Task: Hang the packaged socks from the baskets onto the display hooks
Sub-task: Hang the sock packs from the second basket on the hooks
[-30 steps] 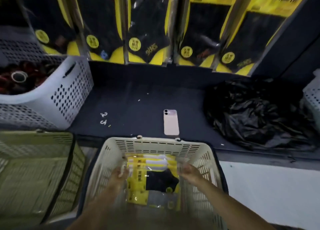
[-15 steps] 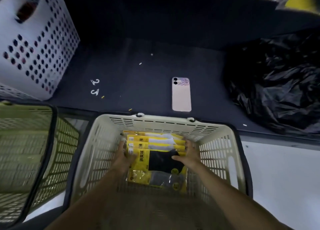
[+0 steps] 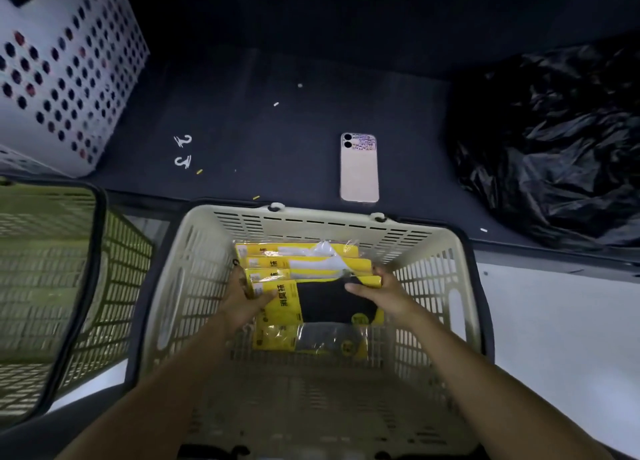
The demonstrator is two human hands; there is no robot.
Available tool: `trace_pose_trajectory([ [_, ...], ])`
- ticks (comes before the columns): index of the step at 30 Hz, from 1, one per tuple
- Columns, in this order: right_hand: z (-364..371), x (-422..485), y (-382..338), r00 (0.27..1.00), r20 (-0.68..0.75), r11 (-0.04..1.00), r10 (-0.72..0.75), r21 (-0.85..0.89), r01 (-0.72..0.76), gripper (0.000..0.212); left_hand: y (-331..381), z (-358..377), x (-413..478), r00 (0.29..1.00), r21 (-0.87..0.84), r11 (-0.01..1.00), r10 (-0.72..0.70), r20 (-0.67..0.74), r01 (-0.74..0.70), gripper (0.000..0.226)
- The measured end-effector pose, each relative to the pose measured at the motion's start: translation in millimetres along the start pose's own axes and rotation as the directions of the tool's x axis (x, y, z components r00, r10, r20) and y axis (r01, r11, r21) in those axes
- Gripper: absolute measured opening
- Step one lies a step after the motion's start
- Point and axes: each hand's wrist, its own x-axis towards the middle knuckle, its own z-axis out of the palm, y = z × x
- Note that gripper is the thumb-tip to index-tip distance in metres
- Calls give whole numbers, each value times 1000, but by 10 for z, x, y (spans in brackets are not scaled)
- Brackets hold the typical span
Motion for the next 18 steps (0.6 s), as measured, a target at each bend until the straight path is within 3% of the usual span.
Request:
trace_pose_trajectory([
  [3, -34, -178, 105, 983, 91, 985, 157, 60, -163, 52, 3, -1, -126, 999, 127, 992, 20, -43, -15, 40],
  [5, 11, -323, 293, 961, 108, 964, 254, 51, -261, 59, -30, -17, -212, 997, 254, 964, 79, 10, -79, 21],
  [7, 93, -438, 486, 957, 84, 956, 279, 70, -285, 37, -109, -17, -272, 996, 294, 952, 75, 39, -83, 17],
  [10, 254, -517, 624, 965, 38, 963, 260, 62, -262, 7, -265, -16, -302, 999, 257, 966, 26, 25, -31, 25],
  [14, 460, -500, 640, 978, 4, 978, 207, 14, -207, 21, -418, 56, -295, 1000, 348, 937, -25, -13, 28, 63],
  [16, 524, -472, 644, 980, -13, 980, 199, 8, -199, 39, -466, 80, -295, 998, 353, 936, 15, -63, 8, 66],
  [18, 545, -474, 603, 972, -17, 972, 234, 38, -234, 44, -486, 87, -298, 996, 368, 930, 46, -77, -14, 66],
])
